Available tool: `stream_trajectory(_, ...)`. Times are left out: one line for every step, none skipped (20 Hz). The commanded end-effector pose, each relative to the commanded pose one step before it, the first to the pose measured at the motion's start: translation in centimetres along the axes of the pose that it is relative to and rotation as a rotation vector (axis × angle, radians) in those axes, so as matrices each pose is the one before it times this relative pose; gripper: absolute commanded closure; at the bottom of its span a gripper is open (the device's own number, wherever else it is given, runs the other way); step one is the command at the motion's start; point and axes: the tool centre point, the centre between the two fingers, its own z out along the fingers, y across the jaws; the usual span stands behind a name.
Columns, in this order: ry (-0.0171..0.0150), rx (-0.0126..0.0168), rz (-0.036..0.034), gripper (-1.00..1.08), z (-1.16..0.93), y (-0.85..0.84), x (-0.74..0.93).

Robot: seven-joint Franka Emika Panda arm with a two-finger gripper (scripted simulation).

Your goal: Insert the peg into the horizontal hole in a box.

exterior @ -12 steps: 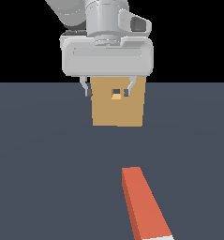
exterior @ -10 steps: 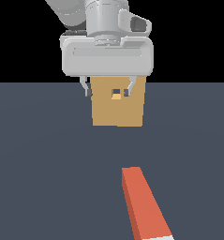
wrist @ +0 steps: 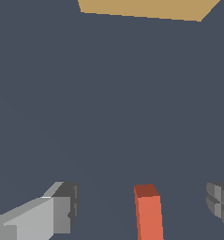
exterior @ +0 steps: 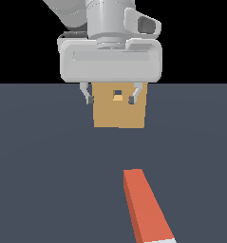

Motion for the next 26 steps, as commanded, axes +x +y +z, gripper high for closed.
stream_trajectory(-0.00002, 0.00032, -0.00426, -0.92, 0.655, 0.199, -1.717)
stream_trajectory(0.00013, -0.00008, -0.00276, -0.92, 0.31, 0.115, -0.8)
stream_trajectory(0.00015, -0.00008, -0.00301, -0.92, 0.334, 0.125, -0.858)
stream_trajectory(0.00017, -0.00008, -0.00312, -0.92, 0.353, 0.134, -0.908)
stream_trajectory(0.0002, -0.00009, -0.00327, -0.92, 0.367, 0.141, -0.941)
stream_trajectory(0.00022, -0.00009, -0.00334, -0.92, 0.378, 0.147, -0.97)
stream_trajectory(0.00025, -0.00009, -0.00341, -0.92, 0.386, 0.153, -0.99)
stream_trajectory(0.00027, -0.00009, -0.00348, -0.92, 0.392, 0.158, -1.004)
stream_trajectory(0.0003, -0.0001, -0.00354, -0.92, 0.397, 0.163, -1.013)
stream_trajectory(0.00032, -0.0001, -0.00354, -0.92, 0.4, 0.167, -1.023)
stream_trajectory(0.00034, -0.0001, -0.00357, -0.92, 0.402, 0.172, -1.026)
stream_trajectory(0.00036, -0.0001, -0.00357, -0.92, 0.403, 0.175, -1.029)
stream_trajectory(0.00037, -0.0001, -0.00357, -0.92, 0.402, 0.179, -1.029)
stream_trajectory(0.00039, -0.0001, -0.00357, -0.92, 0.401, 0.183, -1.026)
stream_trajectory(0.0004, -0.0001, -0.0035, -0.92, 0.395, 0.185, -1.013)
stream_trajectory(0.00039, -0.0001, -0.00332, -0.92, 0.374, 0.18, -0.96)
stream_trajectory(0.00037, -0.00009, -0.00314, -0.92, 0.35, 0.173, -0.899)
stream_trajectory(0.00035, -0.00008, -0.00291, -0.92, 0.326, 0.165, -0.838)
stream_trajectory(0.00032, -0.00007, -0.00261, -0.92, 0.299, 0.155, -0.778)
stream_trajectory(0.0003, -0.00007, -0.00247, -0.92, 0.273, 0.148, -0.704)
stream_trajectory(0.00027, -0.00006, -0.00217, -0.92, 0.245, 0.135, -0.64)
stream_trajectory(0.00025, -0.00005, -0.002, -0.92, 0.22, 0.126, -0.573)
stream_trajectory(0.00021, -0.00004, -0.00175, -0.92, 0.197, 0.115, -0.518)
stream_trajectory(0.0002, -0.00004, -0.00161, -0.92, 0.176, 0.108, -0.461)
stream_trajectory(0.00018, -0.00003, -0.00145, -0.92, 0.156, 0.1, -0.409)
stream_trajectory(0.00014, -0.00003, -0.00119, -0.92, 0.138, 0.088, -0.369)
